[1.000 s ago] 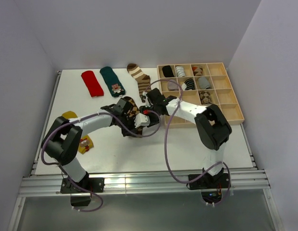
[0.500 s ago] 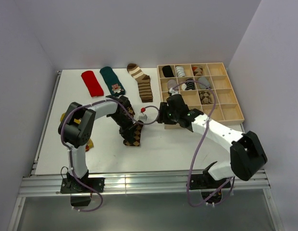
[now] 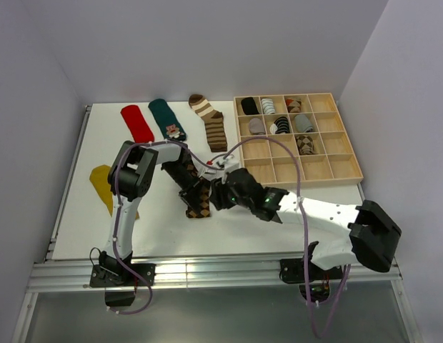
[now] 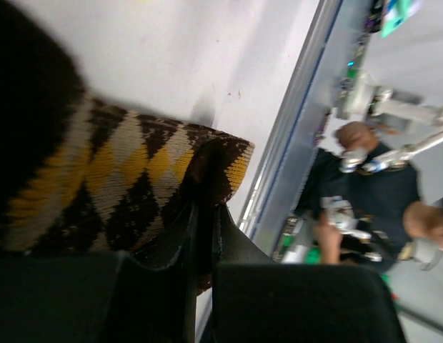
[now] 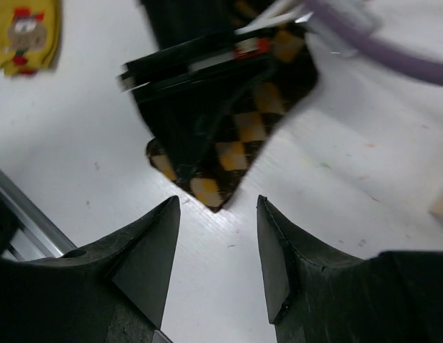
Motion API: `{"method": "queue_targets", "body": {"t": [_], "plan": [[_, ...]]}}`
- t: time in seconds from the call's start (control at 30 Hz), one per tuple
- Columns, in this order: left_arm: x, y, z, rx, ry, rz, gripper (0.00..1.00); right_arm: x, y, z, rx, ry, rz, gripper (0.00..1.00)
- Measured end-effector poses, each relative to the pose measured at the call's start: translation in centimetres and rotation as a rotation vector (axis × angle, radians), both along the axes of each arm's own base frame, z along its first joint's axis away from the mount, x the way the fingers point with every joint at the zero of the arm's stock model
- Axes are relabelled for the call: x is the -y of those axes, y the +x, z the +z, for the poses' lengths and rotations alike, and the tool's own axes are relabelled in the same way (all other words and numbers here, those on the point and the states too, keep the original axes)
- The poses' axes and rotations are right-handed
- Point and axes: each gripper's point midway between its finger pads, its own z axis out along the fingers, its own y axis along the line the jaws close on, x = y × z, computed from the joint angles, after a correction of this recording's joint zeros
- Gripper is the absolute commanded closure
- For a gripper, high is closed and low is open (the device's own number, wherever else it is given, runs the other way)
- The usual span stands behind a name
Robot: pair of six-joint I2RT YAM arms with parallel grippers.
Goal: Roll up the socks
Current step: Roll the sock at the center of the board.
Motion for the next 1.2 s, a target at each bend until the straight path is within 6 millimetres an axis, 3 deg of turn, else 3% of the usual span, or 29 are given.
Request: {"method": "queue_targets", "body": {"t": [0.17,0.4,0.8,1.0,1.2], "plan": [[-0.2,0.1,-0.2,-0.114,0.046,0.071,0.99,-3.5,-2.1,-1.9,0.065,-0.046,0.179,0.46],[-0.4,0.4,-0.5,-0.157,0.102,0.109,0.98,-4.0,-2.6,-5.6,0.074,-0.132,0.291,0.47],[-0.7,0.9,-0.6,-0.168,0.171,0.12,0.97,-5.6,-3.3,-8.8,0.051,-0.208,0.379,0.49],[-0.8,0.9,-0.6,-0.171,0.18,0.125,0.94,-5.6,-2.5,-9.5,0.062,-0.237,0.348,0.6],[-0.9,1.0,-0.7,-0.175,0.185,0.134,0.89,-5.8,-2.2,-9.8,0.059,-0.234,0.329,0.87]]}}
